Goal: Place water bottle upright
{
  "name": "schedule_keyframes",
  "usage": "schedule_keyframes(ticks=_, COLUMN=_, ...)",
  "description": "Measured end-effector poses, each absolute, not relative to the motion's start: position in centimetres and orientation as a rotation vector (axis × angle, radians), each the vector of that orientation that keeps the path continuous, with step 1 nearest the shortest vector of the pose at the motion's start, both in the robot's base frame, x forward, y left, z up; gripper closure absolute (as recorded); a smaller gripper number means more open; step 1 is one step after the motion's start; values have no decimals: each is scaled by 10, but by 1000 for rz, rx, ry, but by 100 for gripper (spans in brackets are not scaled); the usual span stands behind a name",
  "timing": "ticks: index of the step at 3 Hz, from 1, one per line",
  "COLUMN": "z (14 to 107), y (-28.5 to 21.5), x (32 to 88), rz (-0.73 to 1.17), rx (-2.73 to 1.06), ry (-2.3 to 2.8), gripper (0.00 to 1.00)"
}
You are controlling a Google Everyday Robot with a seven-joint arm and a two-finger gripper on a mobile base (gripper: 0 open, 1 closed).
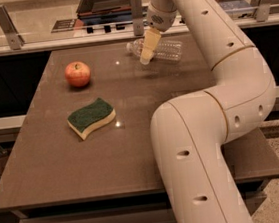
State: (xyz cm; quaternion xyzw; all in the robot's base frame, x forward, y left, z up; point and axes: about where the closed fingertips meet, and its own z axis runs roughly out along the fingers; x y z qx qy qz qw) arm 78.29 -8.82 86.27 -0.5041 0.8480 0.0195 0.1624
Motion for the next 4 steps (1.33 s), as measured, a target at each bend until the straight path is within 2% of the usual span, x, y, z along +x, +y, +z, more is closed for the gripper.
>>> schedule_keyframes(ticks=4, z=843, y=-70, x=782, rz=97, rx=-1504, ry=2421, gripper=0)
